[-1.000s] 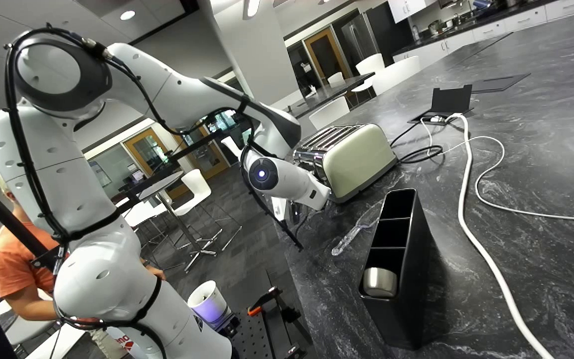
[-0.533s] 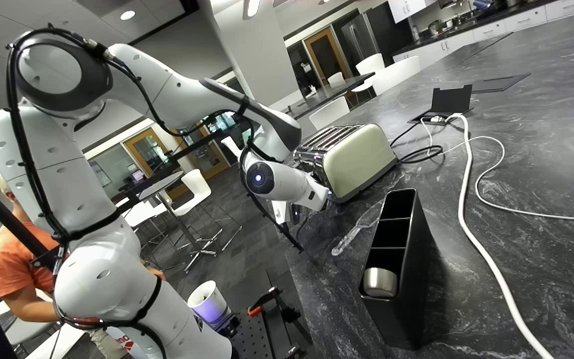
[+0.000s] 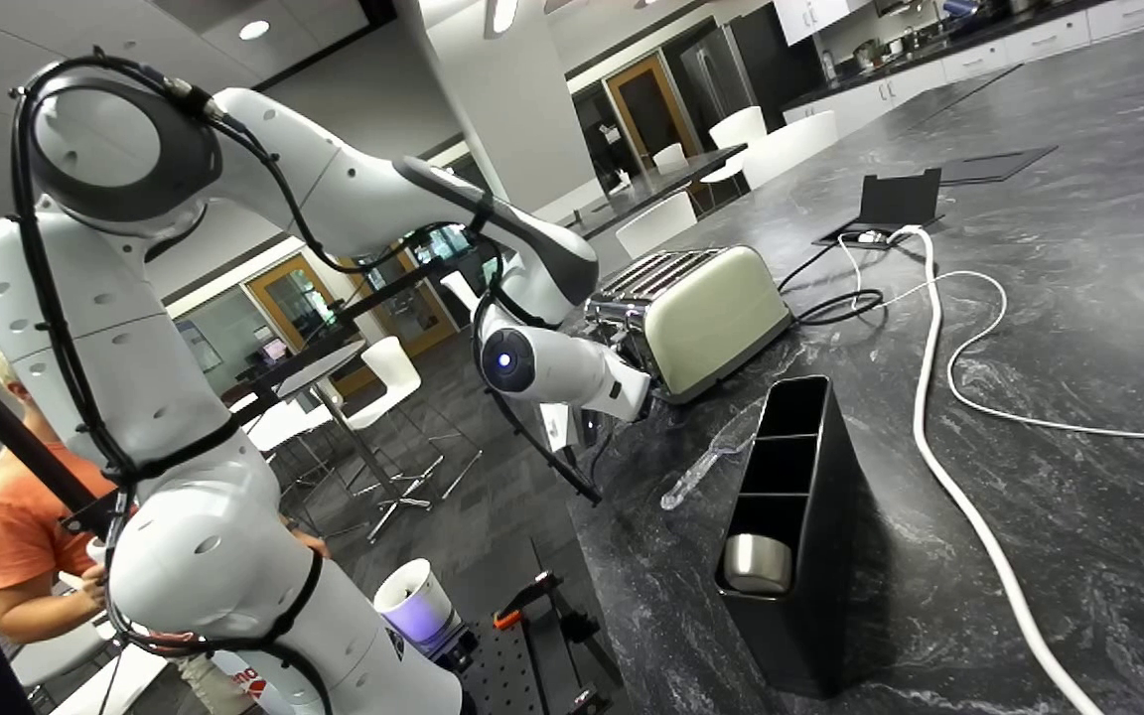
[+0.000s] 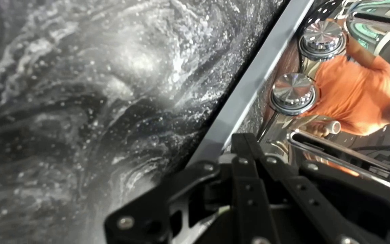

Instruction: Press the button on the toaster

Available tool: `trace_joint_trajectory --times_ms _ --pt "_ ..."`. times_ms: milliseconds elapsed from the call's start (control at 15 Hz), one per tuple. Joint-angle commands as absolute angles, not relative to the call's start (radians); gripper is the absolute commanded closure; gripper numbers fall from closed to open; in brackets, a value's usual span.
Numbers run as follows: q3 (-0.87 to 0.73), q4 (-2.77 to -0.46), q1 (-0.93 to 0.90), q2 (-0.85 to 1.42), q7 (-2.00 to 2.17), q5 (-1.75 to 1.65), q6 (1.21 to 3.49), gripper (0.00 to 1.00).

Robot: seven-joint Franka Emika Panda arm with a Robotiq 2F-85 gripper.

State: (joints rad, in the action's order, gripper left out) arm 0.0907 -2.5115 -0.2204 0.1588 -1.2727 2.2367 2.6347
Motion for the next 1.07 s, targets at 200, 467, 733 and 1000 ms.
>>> trace_joint_trajectory --times_ms 200,467,733,1000 --pt "0.115 -2.654 -0.234 -0.073 -1.221 2.236 2.781 1.0" --pt "0.13 -2.77 -0.248 -0.274 -1.232 2.239 2.793 1.0" --pt "0.152 -2.833 -0.282 -0.452 -1.221 2.237 2.884 1.0" --pt "0.148 -2.778 -0.343 -0.504 -1.246 2.249 3.012 1.0"
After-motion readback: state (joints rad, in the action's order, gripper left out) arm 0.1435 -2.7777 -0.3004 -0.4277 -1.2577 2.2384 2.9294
